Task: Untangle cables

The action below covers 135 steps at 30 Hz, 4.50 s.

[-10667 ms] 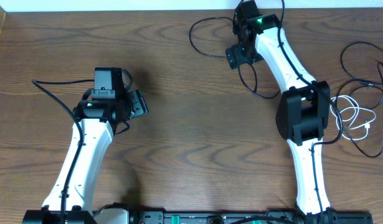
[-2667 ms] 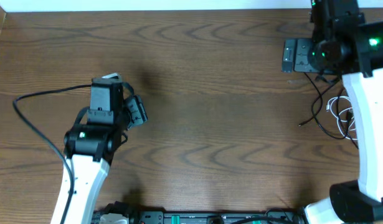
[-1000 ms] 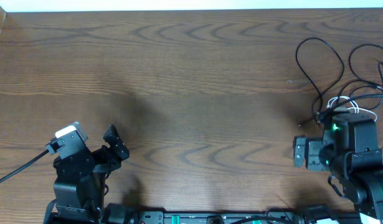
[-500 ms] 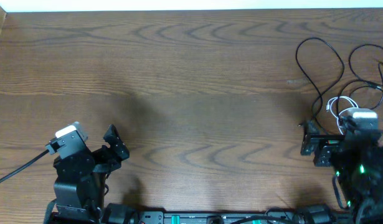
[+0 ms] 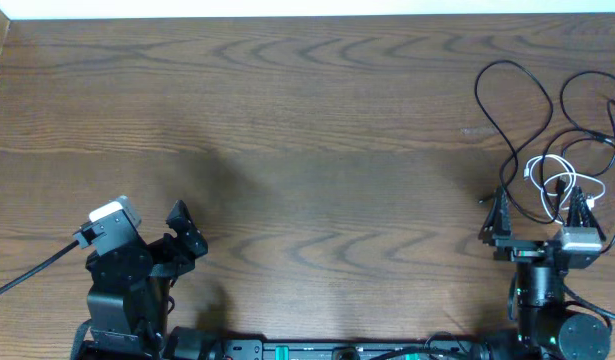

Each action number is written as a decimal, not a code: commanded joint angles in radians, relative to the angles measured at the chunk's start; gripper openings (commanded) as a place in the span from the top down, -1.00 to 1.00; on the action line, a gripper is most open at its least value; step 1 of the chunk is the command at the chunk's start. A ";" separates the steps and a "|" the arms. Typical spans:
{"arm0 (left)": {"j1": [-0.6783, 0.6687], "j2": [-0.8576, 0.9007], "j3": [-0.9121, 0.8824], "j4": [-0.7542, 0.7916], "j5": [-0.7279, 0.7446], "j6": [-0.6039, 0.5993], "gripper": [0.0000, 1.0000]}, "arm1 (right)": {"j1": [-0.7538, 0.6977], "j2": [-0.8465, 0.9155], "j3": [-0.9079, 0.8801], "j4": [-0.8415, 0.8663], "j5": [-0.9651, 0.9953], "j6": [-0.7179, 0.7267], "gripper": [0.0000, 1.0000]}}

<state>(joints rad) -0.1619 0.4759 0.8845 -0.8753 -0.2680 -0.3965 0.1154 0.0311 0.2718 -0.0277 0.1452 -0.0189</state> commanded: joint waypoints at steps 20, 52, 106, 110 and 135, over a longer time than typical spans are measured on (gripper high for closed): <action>-0.003 0.000 -0.004 -0.001 -0.010 -0.009 -0.94 | -0.114 -0.026 -0.267 0.377 -0.074 -0.105 -0.99; -0.003 0.000 -0.004 -0.007 -0.011 -0.009 -0.94 | -0.114 -0.026 -0.267 -0.029 0.024 0.048 -0.98; -0.003 0.000 -0.004 -0.007 -0.011 -0.009 -0.94 | -0.114 -0.026 -0.266 -0.030 0.006 0.047 -0.99; -0.003 0.000 -0.004 -0.007 -0.011 -0.009 -0.94 | -0.114 -0.026 -0.266 -0.030 0.006 0.047 -0.98; 0.195 -0.421 -0.537 0.408 0.207 0.175 -0.94 | -0.114 -0.026 -0.266 -0.030 0.006 0.047 -0.99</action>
<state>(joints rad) 0.0265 0.0967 0.4026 -0.5220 -0.1219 -0.3004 0.0048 0.0120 0.0063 -0.0551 0.1524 0.0406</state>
